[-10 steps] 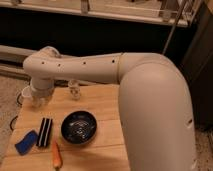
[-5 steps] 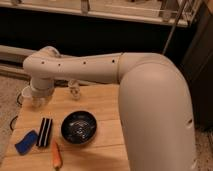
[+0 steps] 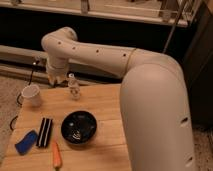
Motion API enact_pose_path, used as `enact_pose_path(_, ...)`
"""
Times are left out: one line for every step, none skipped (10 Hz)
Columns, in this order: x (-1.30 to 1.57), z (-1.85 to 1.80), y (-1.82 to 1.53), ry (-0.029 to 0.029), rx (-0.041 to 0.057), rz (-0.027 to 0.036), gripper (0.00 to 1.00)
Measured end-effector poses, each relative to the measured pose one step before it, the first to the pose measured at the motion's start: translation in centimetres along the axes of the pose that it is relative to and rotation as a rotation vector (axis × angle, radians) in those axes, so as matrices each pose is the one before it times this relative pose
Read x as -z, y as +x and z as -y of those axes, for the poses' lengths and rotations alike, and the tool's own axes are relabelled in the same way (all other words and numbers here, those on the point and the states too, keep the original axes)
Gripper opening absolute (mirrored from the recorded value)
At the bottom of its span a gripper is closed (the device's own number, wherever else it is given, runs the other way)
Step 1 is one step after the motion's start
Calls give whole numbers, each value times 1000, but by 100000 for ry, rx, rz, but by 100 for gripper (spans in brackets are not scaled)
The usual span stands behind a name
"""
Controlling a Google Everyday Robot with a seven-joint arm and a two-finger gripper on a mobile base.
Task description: Move the arm in a circular motion
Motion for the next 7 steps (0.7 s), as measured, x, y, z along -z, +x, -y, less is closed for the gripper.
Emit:
enact_pose_path(85, 2416, 852, 1121, -4458, -290, 38)
enact_pose_path(124, 1945, 1179, 605, -4383, -161, 38)
enact_pose_path(167, 1766, 1612, 426, -4449, -253, 38)
enact_pose_path(122, 1131, 1719, 443, -3219, -325, 38)
enact_pose_path(-11, 627, 1971, 473, -2382, -546, 38)
enact_pose_path(-11, 14, 1891, 324, -1142, -491, 38)
enact_pose_path(-22, -590, 2403, 273, 156, -851, 38)
